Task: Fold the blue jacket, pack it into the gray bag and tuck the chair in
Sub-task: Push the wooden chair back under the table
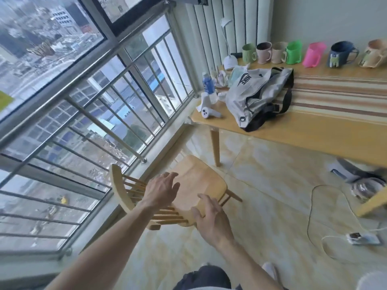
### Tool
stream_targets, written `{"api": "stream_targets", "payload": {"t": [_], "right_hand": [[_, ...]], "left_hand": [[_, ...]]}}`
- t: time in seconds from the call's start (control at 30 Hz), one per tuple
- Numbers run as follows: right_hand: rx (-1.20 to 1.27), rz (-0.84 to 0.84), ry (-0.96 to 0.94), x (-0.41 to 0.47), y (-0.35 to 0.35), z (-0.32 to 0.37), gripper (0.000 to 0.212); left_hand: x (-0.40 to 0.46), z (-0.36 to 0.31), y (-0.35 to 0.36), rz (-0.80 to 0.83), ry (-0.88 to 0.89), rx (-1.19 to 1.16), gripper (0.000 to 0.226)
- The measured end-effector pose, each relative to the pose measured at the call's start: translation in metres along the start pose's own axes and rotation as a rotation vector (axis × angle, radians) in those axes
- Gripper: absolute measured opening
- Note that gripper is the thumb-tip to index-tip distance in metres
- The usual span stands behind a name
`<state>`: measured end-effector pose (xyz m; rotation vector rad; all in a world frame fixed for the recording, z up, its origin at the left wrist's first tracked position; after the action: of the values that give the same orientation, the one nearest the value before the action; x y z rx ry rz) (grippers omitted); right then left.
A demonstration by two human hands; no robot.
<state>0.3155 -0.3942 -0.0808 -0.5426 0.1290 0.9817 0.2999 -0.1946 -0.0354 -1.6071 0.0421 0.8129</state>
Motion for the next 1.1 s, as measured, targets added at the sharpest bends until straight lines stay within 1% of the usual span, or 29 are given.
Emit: {"api": "stream_targets", "payload": {"t": [0.17, 0.33, 0.4, 0.47, 0.53, 0.6, 0.7, 0.77, 0.8, 0.9, 1.0, 1.1], "right_hand": [[-0.061, 0.102, 0.003, 0.019, 0.084, 0.035, 0.054], [-0.104, 0.064, 0.054, 0.069, 0.179, 0.057, 0.056], [-0.112, 0.013, 0.117, 0.094, 0.217, 0.064, 0.056], [-0.126, -0.050, 0.220, 0.113, 0.250, 0.075, 0.056], [-0.238, -0.072, 0.341, 0.127, 0.275, 0.086, 0.055], [-0.370, -0.092, 0.443, 0.130, 0.293, 0.099, 0.052], [-0.463, -0.153, 0.498, 0.129, 0.306, 0.108, 0.055], [-0.486, -0.169, 0.535, 0.128, 0.308, 0.109, 0.060], [-0.498, -0.178, 0.552, 0.128, 0.310, 0.110, 0.059], [-0.477, -0.252, 0.579, 0.129, 0.313, 0.109, 0.054], [-0.512, -0.395, 0.578, 0.132, 0.320, 0.100, 0.050], [-0.510, -0.465, 0.626, 0.126, 0.332, 0.100, 0.039]], "left_hand": [[-0.007, 0.086, 0.019, -0.044, 0.004, -0.048, 0.046], [0.025, 0.193, 0.052, -0.086, 0.062, -0.020, 0.043], [0.046, 0.236, 0.064, -0.072, 0.082, 0.021, 0.044], [0.060, 0.268, 0.073, -0.033, 0.124, 0.052, 0.044], [0.063, 0.291, 0.080, 0.002, 0.173, 0.062, 0.043], [0.059, 0.308, 0.085, 0.032, 0.236, 0.096, 0.041], [0.055, 0.324, 0.086, 0.060, 0.295, 0.136, 0.041], [0.053, 0.332, 0.087, 0.073, 0.314, 0.153, 0.043], [0.052, 0.335, 0.088, 0.068, 0.327, 0.165, 0.044], [0.053, 0.342, 0.088, 0.037, 0.352, 0.187, 0.046], [0.055, 0.348, 0.096, -0.007, 0.361, 0.153, 0.046], [0.059, 0.353, 0.098, 0.029, 0.369, 0.198, 0.048]]}}
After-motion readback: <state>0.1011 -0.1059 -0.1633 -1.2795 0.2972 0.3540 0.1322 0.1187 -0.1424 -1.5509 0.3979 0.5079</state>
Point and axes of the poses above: each hand's wrist, its own x-axis towards the middle knuckle, its own y-axis out of the palm, z = x × y, the point moved 2 cm from there along x, towards the middle knuckle, and after that the axes turned 13 degrees about z, right-handed, at the moved point
